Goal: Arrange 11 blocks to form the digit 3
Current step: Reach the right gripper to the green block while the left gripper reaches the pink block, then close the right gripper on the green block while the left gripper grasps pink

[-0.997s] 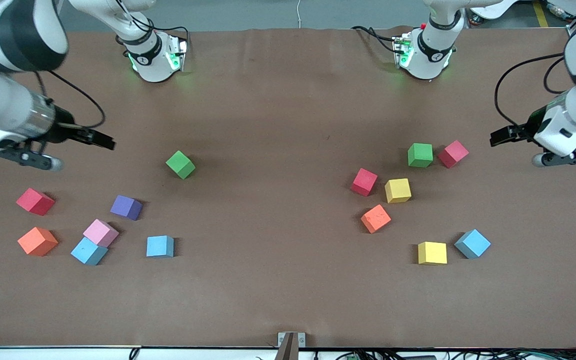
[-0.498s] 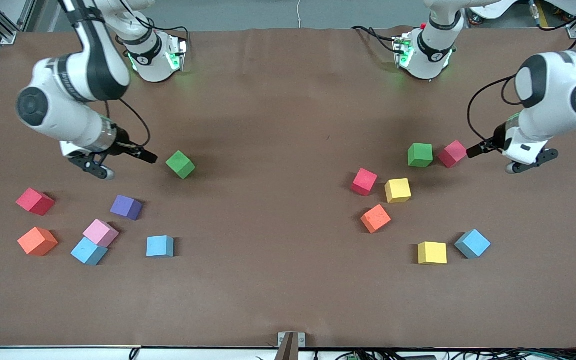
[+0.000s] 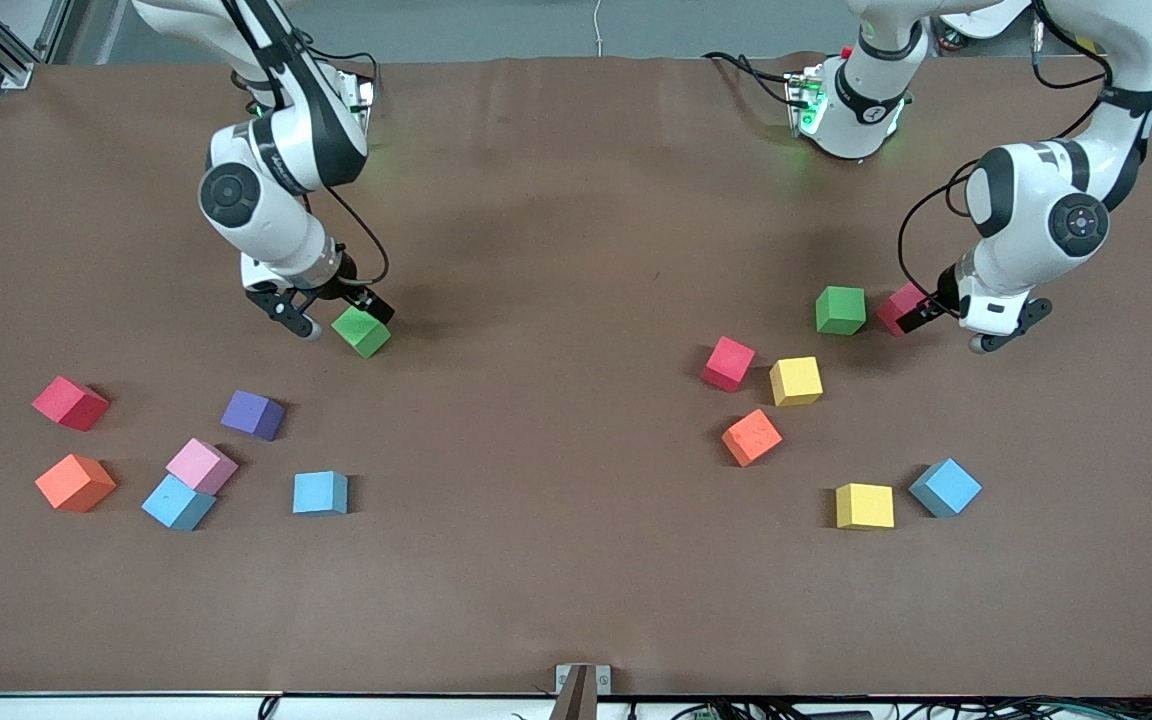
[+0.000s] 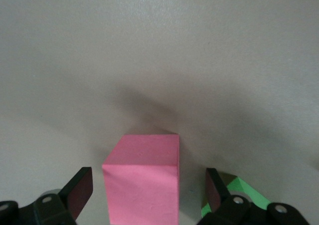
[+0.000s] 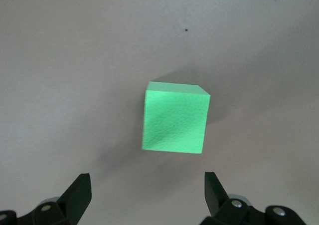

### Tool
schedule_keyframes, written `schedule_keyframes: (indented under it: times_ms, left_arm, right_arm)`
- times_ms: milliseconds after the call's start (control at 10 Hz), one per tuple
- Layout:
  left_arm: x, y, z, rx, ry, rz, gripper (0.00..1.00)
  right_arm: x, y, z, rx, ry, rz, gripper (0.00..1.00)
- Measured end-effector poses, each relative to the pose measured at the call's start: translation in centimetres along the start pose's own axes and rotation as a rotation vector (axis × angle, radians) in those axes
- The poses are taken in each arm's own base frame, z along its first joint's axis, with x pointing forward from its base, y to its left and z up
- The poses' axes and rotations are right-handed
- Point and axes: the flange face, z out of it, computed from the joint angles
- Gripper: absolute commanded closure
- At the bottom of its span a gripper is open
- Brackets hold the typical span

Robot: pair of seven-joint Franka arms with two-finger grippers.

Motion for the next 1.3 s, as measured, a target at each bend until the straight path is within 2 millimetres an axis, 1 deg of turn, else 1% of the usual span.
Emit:
schedule_keyframes:
  times_ms: [299,399,498,598,698,797,897,997,1097,1196,1296]
  left_arm:
    - [-0.6,-0.3,0.9,0.007,-0.014,-0.003,0.00]
    - [-0.7,-0.4,1.1,0.006,-0.013,-0.003,0.09]
    - [-1.0,-0.6,1.5,0.005,-0.011,-0.003,0.38]
    - [-1.2,-0.7,1.7,0.006,-0.013,-0.005,0.60]
    - [-1.2,-1.0,1.8,0.005,-0.013,-0.014,0.72]
    - [-1.0,-1.4,1.7,0.003,-0.011,-0.024,0.75]
    - [-0.7,-1.4,1.1,-0.002,-0.003,-0.023,0.75]
    - [-0.3,-0.5,-0.6,-0.010,0.015,-0.002,0.75]
    - [-0.3,1.6,-3.3,-0.019,0.039,0.040,0.75]
    - [-0.9,4.8,-6.4,-0.025,0.064,0.103,0.74]
    - [-2.2,8.8,-9.6,-0.023,0.081,0.179,0.74]
  right_arm:
    - [1.3,1.1,1.9,-0.017,-0.008,0.035,0.00]
    - [1.7,1.3,2.8,-0.018,-0.004,0.043,0.00]
    - [1.9,1.5,3.9,-0.021,-0.003,0.049,0.00]
    - [2.1,1.6,5.0,-0.028,-0.004,0.052,0.00]
    - [2.2,1.8,5.8,-0.038,-0.008,0.055,0.09]
    - [2.5,2.0,6.2,-0.041,-0.010,0.062,0.26]
    - [2.9,2.2,6.2,-0.037,-0.007,0.072,0.43]
    - [3.6,2.5,6.0,-0.026,0.001,0.087,0.58]
    - [4.2,2.8,5.7,-0.016,0.008,0.100,0.67]
    - [4.5,2.8,5.6,-0.011,0.012,0.103,0.73]
    - [4.6,2.7,5.5,-0.009,0.014,0.102,0.74]
